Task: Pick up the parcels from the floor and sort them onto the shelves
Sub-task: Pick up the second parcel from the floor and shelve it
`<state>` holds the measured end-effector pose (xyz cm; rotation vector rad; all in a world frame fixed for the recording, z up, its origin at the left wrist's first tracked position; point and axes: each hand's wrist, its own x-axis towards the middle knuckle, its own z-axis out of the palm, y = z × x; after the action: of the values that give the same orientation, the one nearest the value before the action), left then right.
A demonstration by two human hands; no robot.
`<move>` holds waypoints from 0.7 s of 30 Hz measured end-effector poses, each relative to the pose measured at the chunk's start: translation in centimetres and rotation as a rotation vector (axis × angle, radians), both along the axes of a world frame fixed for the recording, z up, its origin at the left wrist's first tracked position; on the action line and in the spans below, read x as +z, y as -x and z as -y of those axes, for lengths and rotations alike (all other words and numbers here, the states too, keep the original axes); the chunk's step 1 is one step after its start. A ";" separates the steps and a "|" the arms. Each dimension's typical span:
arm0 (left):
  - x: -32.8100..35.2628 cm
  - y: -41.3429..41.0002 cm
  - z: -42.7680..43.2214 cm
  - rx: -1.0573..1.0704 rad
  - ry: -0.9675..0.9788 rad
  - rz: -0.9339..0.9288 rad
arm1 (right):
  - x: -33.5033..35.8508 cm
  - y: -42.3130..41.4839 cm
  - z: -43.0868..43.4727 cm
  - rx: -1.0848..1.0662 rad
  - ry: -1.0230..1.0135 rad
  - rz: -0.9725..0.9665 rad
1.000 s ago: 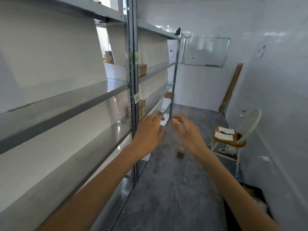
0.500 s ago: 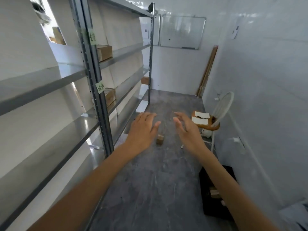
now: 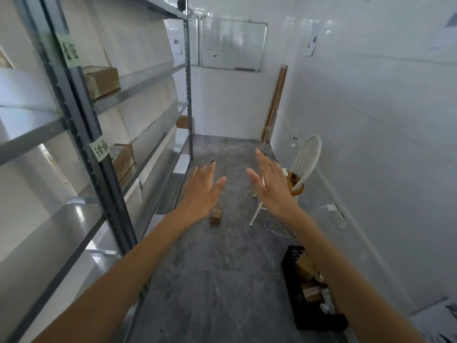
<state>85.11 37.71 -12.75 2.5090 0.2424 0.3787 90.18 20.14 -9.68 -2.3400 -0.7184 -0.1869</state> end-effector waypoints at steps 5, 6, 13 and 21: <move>-0.7 -2.9 -2.4 0.049 -0.407 -0.016 | -1.8 -3.7 -2.9 -0.037 0.071 -0.017; -0.9 -3.4 -2.7 0.045 -0.439 -0.017 | -2.1 -4.2 -3.3 -0.041 0.074 -0.032; -2.6 -7.3 -5.2 0.038 -0.523 -0.031 | -3.0 -8.6 -5.7 -0.037 0.112 -0.104; -3.9 -14.9 -8.0 0.094 -0.487 -0.099 | -5.1 -16.8 -7.1 -0.017 0.066 -0.160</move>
<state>99.98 45.75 -16.62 3.0076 0.3422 0.3885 106.98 27.26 -14.79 -2.3924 -0.6344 0.0166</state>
